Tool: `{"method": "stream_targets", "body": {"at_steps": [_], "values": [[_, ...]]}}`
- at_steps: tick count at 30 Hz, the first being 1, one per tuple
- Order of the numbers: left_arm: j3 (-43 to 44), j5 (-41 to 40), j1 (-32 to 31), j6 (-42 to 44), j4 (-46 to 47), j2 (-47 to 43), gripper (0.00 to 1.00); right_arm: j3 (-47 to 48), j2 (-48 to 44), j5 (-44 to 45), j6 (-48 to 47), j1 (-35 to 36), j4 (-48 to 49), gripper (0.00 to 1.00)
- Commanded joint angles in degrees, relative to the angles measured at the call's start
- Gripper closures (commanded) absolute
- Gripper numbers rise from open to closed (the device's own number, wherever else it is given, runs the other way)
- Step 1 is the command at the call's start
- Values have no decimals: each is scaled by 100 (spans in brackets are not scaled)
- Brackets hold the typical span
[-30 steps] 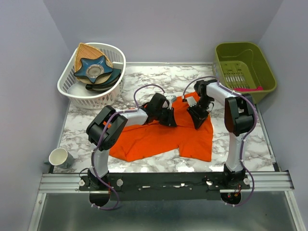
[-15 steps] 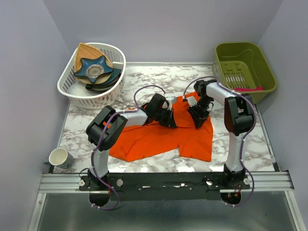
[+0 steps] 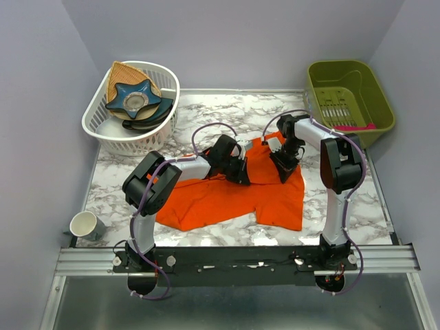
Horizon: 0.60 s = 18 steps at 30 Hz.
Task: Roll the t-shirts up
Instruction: Fold the T-shirt at the center of the board.
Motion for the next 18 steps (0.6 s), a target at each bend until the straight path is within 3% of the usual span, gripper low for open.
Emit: {"method": "stream_targets", "body": {"at_steps": [1,9,12,14,16,18], "values": [[50,-84,-18,229,-305,-177,100,-34,-139,96,-91,-9,2,94],[164,-128,-62,290,-507,-160,96,-104,-315,236,-328,-9,-305,97],[165,-180,-71,369,-621,-151,87,-131,-157,333,-355,-9,-446,97],[165,-311,-62,440,-744,-212,69,-148,-104,412,-346,-17,-481,96],[191,-356,-45,659,-1033,-308,56,-105,-87,473,-372,-9,-543,87],[261,-260,34,878,-1411,-537,52,53,-130,552,-451,-17,-771,74]]}}
